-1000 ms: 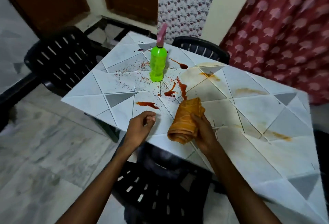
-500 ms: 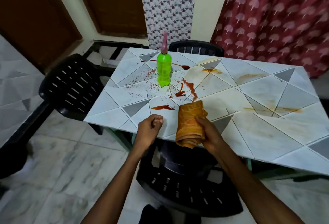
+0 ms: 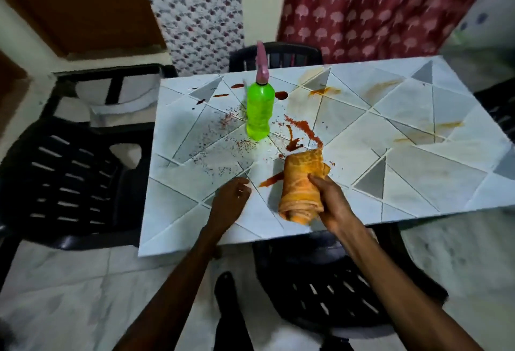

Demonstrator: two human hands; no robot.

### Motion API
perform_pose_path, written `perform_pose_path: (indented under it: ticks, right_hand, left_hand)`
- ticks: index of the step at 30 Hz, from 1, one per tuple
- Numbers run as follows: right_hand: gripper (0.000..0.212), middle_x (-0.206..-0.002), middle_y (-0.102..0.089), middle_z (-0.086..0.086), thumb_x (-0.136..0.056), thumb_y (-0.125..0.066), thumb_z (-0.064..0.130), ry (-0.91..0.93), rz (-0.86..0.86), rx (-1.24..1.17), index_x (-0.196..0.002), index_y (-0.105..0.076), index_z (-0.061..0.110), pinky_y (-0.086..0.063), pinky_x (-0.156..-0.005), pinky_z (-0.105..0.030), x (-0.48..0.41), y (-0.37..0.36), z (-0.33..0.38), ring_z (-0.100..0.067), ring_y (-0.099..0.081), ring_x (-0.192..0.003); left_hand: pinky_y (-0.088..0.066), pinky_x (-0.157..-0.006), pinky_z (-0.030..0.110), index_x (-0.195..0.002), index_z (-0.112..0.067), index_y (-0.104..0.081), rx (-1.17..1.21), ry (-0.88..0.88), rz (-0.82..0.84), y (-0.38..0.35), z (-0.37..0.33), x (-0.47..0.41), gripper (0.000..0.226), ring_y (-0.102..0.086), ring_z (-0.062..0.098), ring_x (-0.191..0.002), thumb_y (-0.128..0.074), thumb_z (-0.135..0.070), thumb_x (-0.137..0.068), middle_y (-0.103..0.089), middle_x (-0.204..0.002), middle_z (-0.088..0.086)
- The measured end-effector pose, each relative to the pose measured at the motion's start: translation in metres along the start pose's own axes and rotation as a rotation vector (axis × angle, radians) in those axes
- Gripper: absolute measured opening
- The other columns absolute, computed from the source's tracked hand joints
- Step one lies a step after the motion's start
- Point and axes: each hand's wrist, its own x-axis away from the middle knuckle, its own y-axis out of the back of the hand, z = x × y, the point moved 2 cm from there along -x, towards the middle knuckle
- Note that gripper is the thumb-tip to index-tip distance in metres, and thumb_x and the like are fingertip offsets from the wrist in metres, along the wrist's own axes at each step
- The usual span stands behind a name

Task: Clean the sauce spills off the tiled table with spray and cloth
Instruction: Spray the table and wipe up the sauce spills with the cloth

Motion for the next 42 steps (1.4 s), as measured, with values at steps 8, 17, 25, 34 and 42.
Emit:
perform_pose_path:
  ticks: [8,17,25,34,42]
  right_hand:
    - [0.032,-0.115,-0.073,-0.017,-0.096,-0.062,0.016,0.04,-0.283,-0.07,-0.127,-0.06,0.009,-0.06,-0.076,-0.041,0.016,-0.043,-0.046,-0.036,-0.072,-0.1]
    - [0.026,-0.114,-0.071,-0.016,-0.096,-0.062,0.011,0.012,-0.418,-0.129,-0.122,-0.06,0.011,-0.061,-0.071,-0.039,0.014,-0.037,-0.059,-0.033,-0.071,-0.096]
    - [0.027,-0.114,-0.071,-0.012,-0.097,-0.063,0.015,0.014,-0.376,-0.073,-0.123,-0.058,0.013,-0.059,-0.074,-0.038,-0.009,-0.048,-0.041,-0.031,-0.07,-0.1]
    - [0.036,-0.117,-0.071,-0.016,-0.095,-0.066,0.017,-0.009,-0.344,-0.037,-0.129,-0.057,0.01,-0.059,-0.087,-0.05,-0.042,-0.068,-0.018,-0.037,-0.071,-0.103]
    - [0.036,-0.115,-0.07,-0.013,-0.094,-0.067,0.014,0.03,-0.43,-0.074,-0.127,-0.055,0.012,-0.058,-0.079,-0.04,-0.074,-0.078,0.018,-0.032,-0.07,-0.1]
  left_hand:
    - [-0.045,-0.101,0.036,-0.12,-0.007,-0.066,-0.293,-0.12,0.249,0.019,0.076,-0.057,0.037,-0.058,0.032,-0.115,-0.068,-0.023,-0.086,-0.064,-0.121,0.014]
    - [-0.05,-0.096,0.044,-0.119,-0.004,-0.065,-0.456,-0.289,0.223,0.022,0.085,-0.06,0.032,-0.056,0.036,-0.113,-0.065,-0.011,-0.087,-0.06,-0.121,0.016]
    - [-0.045,-0.089,0.019,-0.099,-0.006,-0.074,-0.341,-0.174,0.125,0.036,0.071,-0.083,0.028,-0.067,0.023,-0.093,-0.055,0.007,-0.084,-0.073,-0.099,0.009]
    - [-0.049,-0.071,0.021,-0.083,-0.015,-0.072,-0.29,-0.136,0.066,0.043,0.058,-0.11,0.026,-0.063,0.012,-0.076,-0.055,0.005,-0.08,-0.071,-0.085,-0.001]
    - [-0.05,-0.072,0.024,-0.096,-0.011,-0.069,-0.075,-0.123,0.148,0.046,0.02,-0.18,0.024,-0.063,0.024,-0.081,-0.069,0.007,-0.08,-0.065,-0.09,0.007]
